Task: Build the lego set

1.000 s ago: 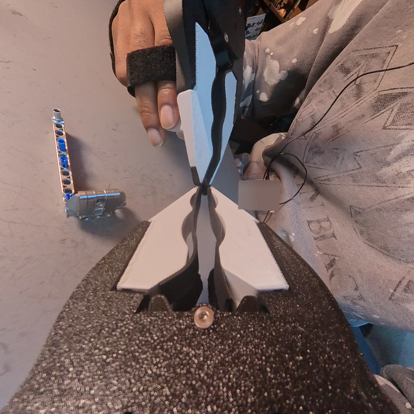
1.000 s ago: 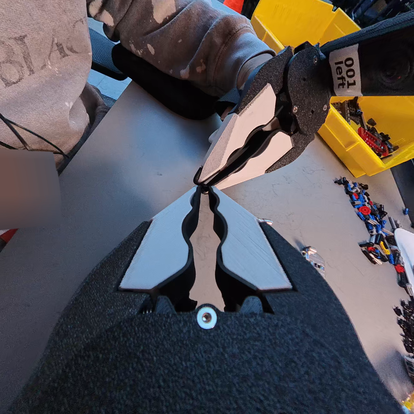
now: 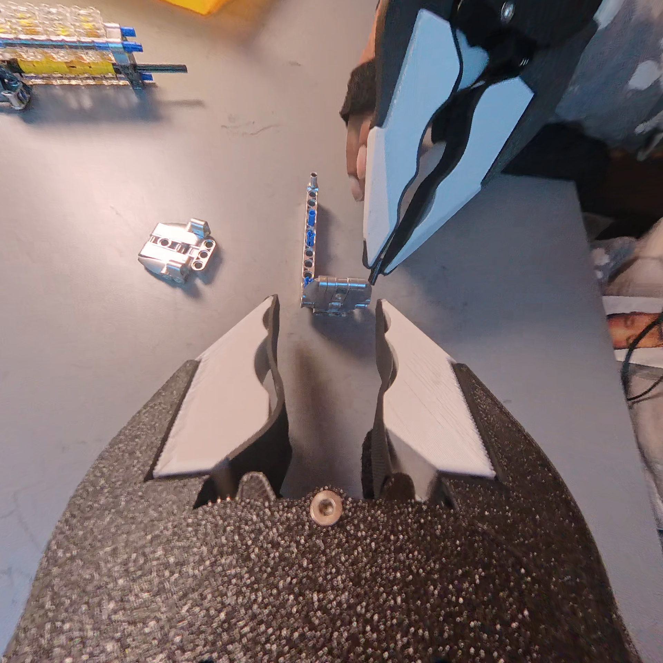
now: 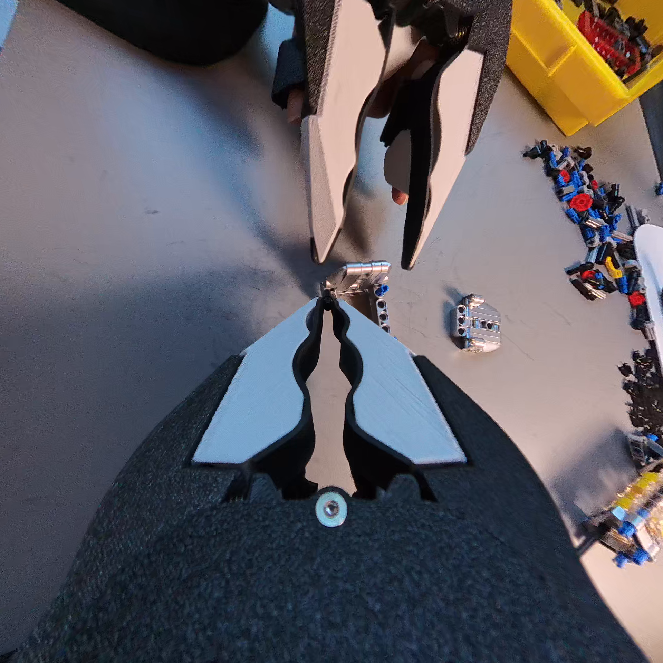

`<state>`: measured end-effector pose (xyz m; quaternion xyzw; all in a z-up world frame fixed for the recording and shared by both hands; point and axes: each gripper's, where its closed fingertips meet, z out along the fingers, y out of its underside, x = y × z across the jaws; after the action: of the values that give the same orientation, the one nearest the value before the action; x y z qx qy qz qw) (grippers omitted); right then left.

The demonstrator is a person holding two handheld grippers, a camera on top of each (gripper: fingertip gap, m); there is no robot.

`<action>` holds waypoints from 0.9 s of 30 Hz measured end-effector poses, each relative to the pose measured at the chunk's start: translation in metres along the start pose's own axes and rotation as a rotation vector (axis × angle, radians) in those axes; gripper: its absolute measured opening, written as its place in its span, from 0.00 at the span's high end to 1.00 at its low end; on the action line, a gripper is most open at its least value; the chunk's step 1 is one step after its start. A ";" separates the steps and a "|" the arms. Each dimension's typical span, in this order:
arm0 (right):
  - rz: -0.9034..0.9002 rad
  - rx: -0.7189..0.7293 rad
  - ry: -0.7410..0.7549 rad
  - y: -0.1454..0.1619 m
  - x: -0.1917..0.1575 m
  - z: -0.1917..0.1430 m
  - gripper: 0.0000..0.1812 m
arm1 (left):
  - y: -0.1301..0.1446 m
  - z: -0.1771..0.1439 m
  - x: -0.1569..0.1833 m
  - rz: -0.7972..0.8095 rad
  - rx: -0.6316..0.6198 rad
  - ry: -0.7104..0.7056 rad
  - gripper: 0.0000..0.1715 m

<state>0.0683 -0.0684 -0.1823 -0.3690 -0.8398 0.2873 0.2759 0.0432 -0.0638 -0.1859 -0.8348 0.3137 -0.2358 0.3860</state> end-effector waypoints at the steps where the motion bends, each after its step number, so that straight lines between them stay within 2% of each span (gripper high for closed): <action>1: -0.008 -0.019 0.003 0.000 0.001 0.001 0.99 | 0.003 0.005 0.000 0.024 -0.024 -0.020 0.69; 5: -0.031 -0.091 0.002 0.004 0.000 0.005 0.98 | 0.012 0.019 0.000 0.124 -0.094 -0.090 0.67; 8: -0.055 -0.135 0.006 0.007 0.001 0.008 0.98 | 0.010 0.022 0.000 0.140 -0.095 -0.106 0.72; 9: -0.057 -0.142 0.004 0.006 0.001 0.008 0.99 | 0.010 0.023 0.002 0.141 -0.094 -0.100 0.75; 15: -0.107 -0.232 -0.007 0.007 0.002 0.008 0.99 | 0.010 0.023 0.001 0.147 -0.112 -0.117 0.76; 27: -0.336 -0.491 -0.004 0.009 0.004 0.005 0.99 | 0.010 0.024 0.001 0.073 -0.140 -0.117 0.76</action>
<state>0.0668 -0.0621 -0.1910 -0.2801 -0.9339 0.0268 0.2204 0.0560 -0.0576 -0.2081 -0.8601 0.3365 -0.1498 0.3529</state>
